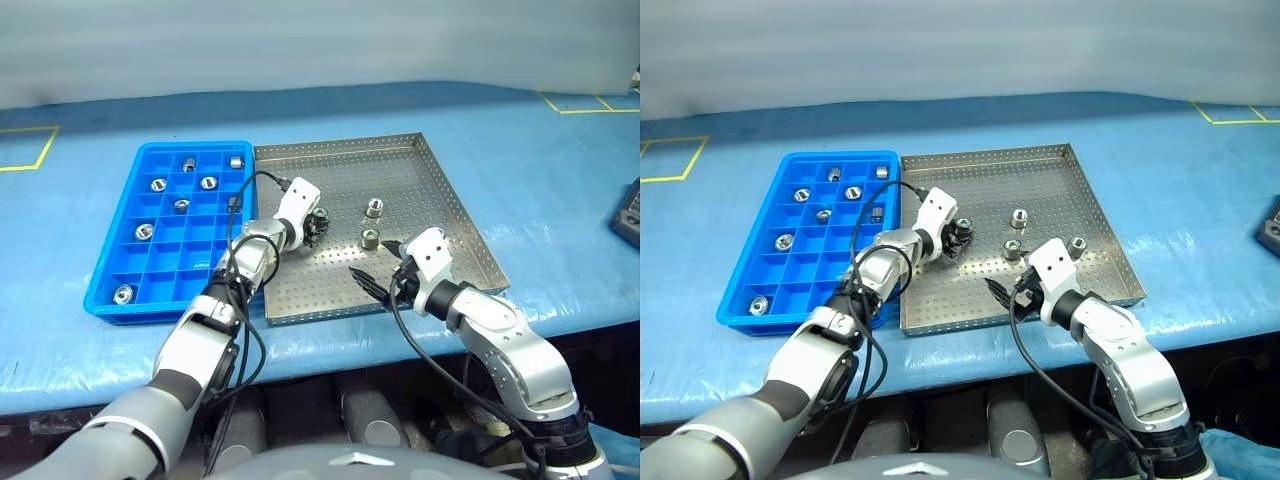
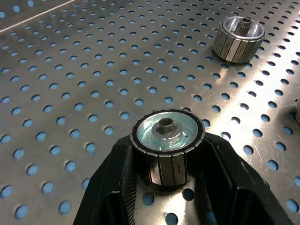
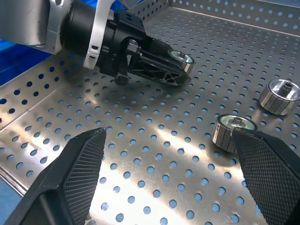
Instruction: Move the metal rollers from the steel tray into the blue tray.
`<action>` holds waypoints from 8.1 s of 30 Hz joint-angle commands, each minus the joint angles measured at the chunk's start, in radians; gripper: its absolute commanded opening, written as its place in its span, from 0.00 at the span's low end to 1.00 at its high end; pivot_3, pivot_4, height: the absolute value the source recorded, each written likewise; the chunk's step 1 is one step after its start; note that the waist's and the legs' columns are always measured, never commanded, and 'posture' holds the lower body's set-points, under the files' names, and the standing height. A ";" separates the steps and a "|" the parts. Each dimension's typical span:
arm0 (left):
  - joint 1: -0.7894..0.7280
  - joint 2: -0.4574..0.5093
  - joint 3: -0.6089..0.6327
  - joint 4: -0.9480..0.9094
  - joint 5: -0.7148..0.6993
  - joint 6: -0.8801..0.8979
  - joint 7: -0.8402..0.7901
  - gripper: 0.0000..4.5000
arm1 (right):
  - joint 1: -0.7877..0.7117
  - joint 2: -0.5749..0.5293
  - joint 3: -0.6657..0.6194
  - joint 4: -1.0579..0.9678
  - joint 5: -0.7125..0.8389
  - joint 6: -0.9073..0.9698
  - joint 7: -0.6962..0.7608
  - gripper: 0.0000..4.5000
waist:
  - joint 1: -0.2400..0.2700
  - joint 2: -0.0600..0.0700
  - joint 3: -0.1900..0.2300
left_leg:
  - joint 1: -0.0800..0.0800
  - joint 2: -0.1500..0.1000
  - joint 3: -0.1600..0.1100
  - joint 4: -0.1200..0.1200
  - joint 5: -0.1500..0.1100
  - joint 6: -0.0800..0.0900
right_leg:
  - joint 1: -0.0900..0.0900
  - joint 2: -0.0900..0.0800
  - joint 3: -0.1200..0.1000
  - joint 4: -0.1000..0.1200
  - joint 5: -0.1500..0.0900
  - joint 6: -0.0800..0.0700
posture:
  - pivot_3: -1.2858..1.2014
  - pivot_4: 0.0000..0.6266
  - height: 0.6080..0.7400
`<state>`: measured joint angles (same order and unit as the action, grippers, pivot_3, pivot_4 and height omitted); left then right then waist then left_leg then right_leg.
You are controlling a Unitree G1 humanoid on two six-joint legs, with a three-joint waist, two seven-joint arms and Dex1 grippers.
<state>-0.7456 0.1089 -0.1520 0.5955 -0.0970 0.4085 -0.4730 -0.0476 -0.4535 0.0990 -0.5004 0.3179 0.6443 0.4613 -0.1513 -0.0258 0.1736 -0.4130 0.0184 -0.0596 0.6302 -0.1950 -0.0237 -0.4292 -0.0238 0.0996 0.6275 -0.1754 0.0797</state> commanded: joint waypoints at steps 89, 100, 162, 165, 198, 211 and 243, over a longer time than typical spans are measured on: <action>0.846 0.364 0.439 -1.407 -0.276 0.490 0.188 0.80 | -1.000 0.601 0.086 1.433 -0.242 -0.527 0.051 0.78 | 0.195 0.004 0.001 | 0.002 0.006 -0.008 -0.007 0.000 -0.001 | 0.000 0.004 -0.013 0.001 -0.005 -0.011 | 0.64 0.24 1.00; 0.727 0.299 0.296 -1.335 -0.317 0.458 0.170 0.80 | -0.707 0.402 -0.089 0.834 -0.354 -0.281 -0.350 0.85 | 0.213 0.004 0.001 | -0.001 0.004 -0.018 -0.009 0.002 -0.005 | 0.001 0.000 -0.026 0.000 -0.008 -0.015 | 0.60 0.24 1.00; 0.564 0.326 0.171 -1.110 -0.237 0.402 0.158 0.80 | -0.281 0.359 0.066 0.424 -0.170 0.101 -0.232 0.76 | 0.115 0.006 0.000 | 0.000 0.005 -0.018 -0.005 0.002 -0.006 | 0.003 0.000 -0.025 0.002 -0.006 -0.013 | 0.55 0.24 1.00; 0.568 0.325 0.176 -1.113 -0.232 0.402 0.158 0.80 | -0.286 0.368 0.058 0.435 -0.170 0.080 -0.228 0.56 | 0.115 0.006 0.000 | 0.000 0.005 -0.018 -0.005 0.002 -0.006 | 0.003 0.000 -0.026 0.001 -0.006 -0.013 | 0.55 0.24 1.00; 0.565 0.319 0.153 -1.099 -0.218 0.392 0.153 0.80 | -0.507 0.355 -0.011 0.694 -0.176 -0.189 -0.137 0.71 | 0.114 0.006 0.001 | 0.000 0.004 -0.018 -0.006 0.002 -0.006 | 0.002 0.000 -0.025 0.001 -0.006 -0.013 | 0.55 0.24 1.00; 0.584 0.329 0.164 -1.118 -0.212 0.406 0.167 0.80 | -0.652 0.429 -0.050 1.047 -0.164 -0.318 -0.085 0.67 | 0.118 0.006 0.001 | 0.000 0.004 -0.018 -0.008 0.003 -0.006 | 0.002 0.000 -0.026 0.001 -0.006 -0.013 | 0.57 0.24 1.00; 0.582 0.318 0.144 -1.111 -0.196 0.403 0.196 0.80 | -0.759 0.454 -0.164 1.264 -0.116 -0.549 -0.036 0.28 | 0.126 0.006 0.001 | 0.000 0.004 -0.018 -0.009 0.003 -0.006 | 0.002 0.000 -0.026 0.001 -0.006 -0.013 | 0.57 0.24 1.00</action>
<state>-0.1507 0.4318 -0.0104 -0.4849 -0.3013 0.8237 -0.2826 -0.7699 -0.0008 -0.0537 0.7588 0.2022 0.1322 0.4347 -0.0256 -0.0195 0.1744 -0.4126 0.0228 -0.0780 0.6216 -0.1923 -0.0298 -0.4272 -0.0235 0.0740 0.6288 -0.1814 0.0662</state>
